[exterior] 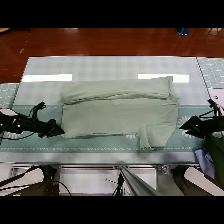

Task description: Fold the shirts.

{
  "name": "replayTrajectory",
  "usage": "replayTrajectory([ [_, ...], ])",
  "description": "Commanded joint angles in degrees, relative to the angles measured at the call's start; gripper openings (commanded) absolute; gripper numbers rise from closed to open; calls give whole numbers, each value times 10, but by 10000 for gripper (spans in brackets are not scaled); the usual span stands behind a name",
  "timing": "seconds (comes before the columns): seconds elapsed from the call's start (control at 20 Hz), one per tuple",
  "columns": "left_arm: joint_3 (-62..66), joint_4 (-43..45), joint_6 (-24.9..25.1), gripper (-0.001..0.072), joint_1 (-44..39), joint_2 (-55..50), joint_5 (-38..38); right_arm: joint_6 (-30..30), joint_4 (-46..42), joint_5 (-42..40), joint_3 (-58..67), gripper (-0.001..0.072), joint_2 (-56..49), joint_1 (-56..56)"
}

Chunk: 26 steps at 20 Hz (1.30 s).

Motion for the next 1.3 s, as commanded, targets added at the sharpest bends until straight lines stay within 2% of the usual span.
replayTrajectory([
  [0.0,1,-1,5,28,1,0,-3,-17,66,-43,-57,495,3,1],
  [0.2,1,-1,5,27,1,0,-3,-6,71,-98,-85,495,3,76],
  [0.3,1,-1,5,27,1,0,-4,45,57,-143,-90,493,3,129],
  [0.35,1,-1,5,27,1,0,-4,82,41,-164,-90,467,3,153],
  [0.4,1,-1,5,27,1,0,-4,102,37,-179,-90,377,3,172],
  [0.5,4,-1,5,27,1,0,-5,105,49,-178,-87,80,4,192],
  [0.55,11,-1,5,27,1,0,-8,100,48,-163,-79,32,10,194],
  [0.75,84,-10,5,27,1,6,-45,77,41,-112,6,28,87,177],
  [0.9,163,-79,3,27,1,27,-61,77,70,-129,96,26,137,181],
  [1.1,242,-203,-14,27,-1,39,-28,77,165,-231,169,26,121,183],
  [1.25,254,-221,-36,27,-32,37,59,71,223,-307,185,26,62,188],
])
